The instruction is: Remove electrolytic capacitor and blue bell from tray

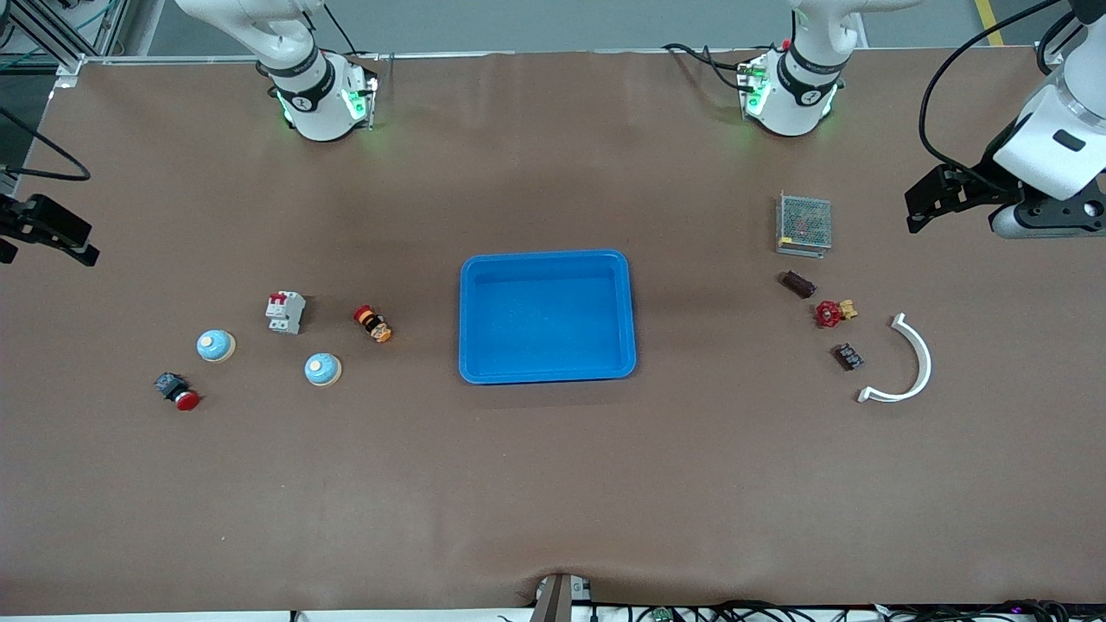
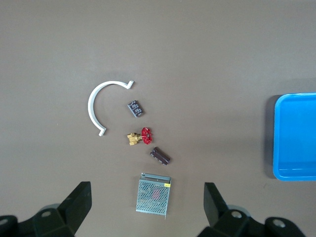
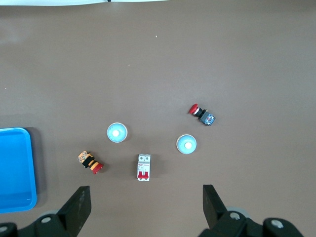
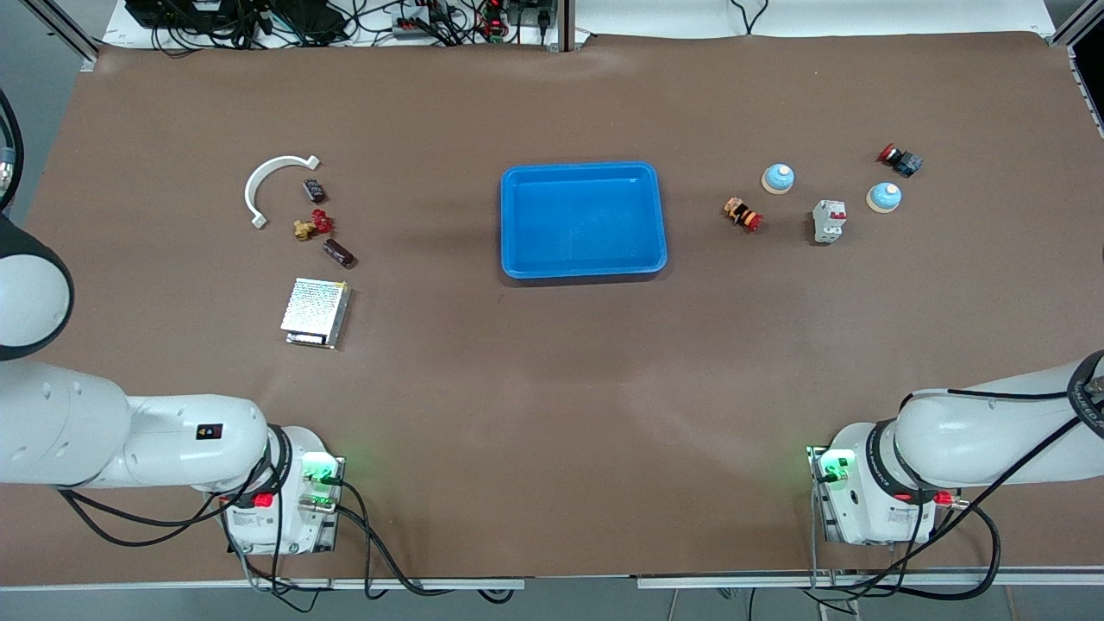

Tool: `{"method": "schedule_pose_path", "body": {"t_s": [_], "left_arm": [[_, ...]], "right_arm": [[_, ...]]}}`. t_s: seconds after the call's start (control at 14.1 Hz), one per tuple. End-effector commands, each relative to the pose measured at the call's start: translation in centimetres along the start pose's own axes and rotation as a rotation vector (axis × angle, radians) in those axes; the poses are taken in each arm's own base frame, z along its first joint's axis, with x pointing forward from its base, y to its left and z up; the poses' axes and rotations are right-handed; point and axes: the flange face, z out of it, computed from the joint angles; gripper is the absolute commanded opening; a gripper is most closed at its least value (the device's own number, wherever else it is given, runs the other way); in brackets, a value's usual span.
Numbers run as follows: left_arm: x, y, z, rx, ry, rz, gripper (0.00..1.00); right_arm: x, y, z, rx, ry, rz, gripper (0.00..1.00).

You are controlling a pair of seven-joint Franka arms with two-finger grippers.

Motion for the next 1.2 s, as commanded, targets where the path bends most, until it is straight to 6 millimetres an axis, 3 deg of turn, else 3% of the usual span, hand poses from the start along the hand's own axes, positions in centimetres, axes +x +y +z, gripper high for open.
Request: {"method": "schedule_pose_path", "body": {"t_s": [0.0, 1.13], "left_arm": [[-0.9, -0.2, -0.8, -0.014, -0.009, 0.019, 1.0], [-1.1, -0.9, -1.8, -0.013, -0.013, 0.014, 1.0]], "right_arm": [[0.6, 0.2, -0.5, 0.023, 0.011, -0.03, 1.0], [0.5, -0.1, -0.6, 0.02, 0.012, -0.025, 1.0]]}}
